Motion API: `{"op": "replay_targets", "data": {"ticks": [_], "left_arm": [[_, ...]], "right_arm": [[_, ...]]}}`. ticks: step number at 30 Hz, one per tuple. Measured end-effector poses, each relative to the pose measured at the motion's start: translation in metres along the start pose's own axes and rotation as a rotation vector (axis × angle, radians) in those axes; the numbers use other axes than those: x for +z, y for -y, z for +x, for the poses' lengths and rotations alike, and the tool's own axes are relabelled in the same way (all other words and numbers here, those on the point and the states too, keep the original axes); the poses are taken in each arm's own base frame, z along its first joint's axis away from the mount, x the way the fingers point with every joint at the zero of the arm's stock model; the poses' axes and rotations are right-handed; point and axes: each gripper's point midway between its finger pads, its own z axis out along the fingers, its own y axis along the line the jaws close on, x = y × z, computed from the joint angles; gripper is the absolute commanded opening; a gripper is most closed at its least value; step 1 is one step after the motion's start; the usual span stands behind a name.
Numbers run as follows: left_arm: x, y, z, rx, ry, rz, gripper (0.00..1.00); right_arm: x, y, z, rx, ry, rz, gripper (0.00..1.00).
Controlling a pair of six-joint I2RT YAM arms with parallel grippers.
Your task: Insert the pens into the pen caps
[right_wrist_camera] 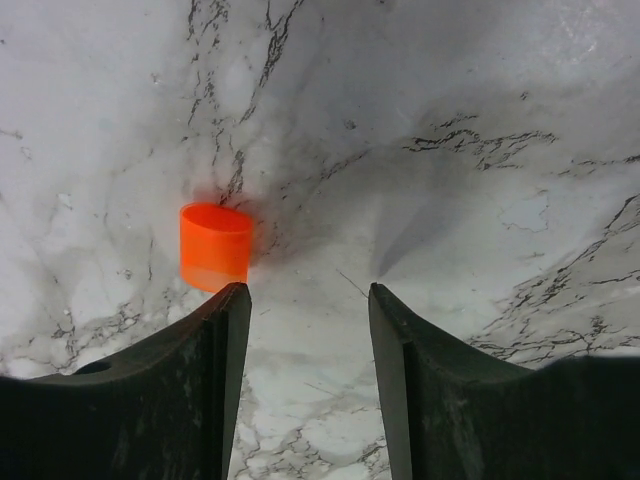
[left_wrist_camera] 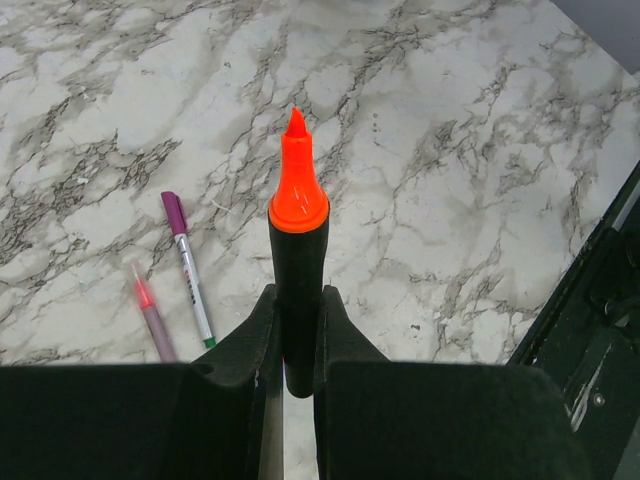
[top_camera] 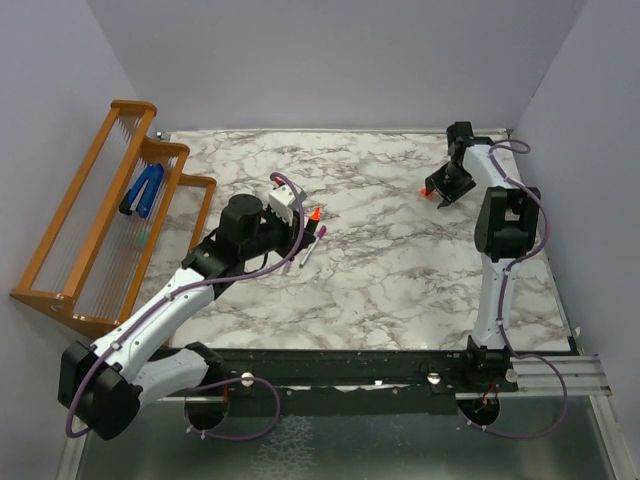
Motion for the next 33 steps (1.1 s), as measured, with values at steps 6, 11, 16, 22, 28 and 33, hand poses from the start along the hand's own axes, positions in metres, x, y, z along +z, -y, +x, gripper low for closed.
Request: {"op": "replay_targets", "data": {"ticks": [6,11,16,22,28,33], "left_arm": [[0.000,0.003,0.001,-0.006,-0.003,0.018,0.00],[0.000,0.003,0.001,-0.008,-0.006,0.027,0.00],[0.001,0.004,0.003,-0.012,-0.013,0.034,0.00],[0.001,0.001,0.003,-0.021,-0.014,0.035,0.00],[0.001,0.000,0.003,-0.027,-0.015,0.036,0.00],[0.002,0.000,0.004,-0.029,-0.018,0.038,0.00]], "right_arm": [[0.010,0.003,0.003,-0.001,-0.008,0.014,0.50],[0.013,-0.002,0.001,0.001,-0.005,-0.005,0.47],[0.014,-0.013,-0.003,0.000,0.004,-0.048,0.46],[0.010,-0.027,-0.008,0.002,0.014,-0.105,0.47],[0.003,-0.039,-0.016,0.008,0.038,-0.145,0.50],[-0.008,-0.051,-0.026,0.008,0.067,-0.181,0.50]]}}
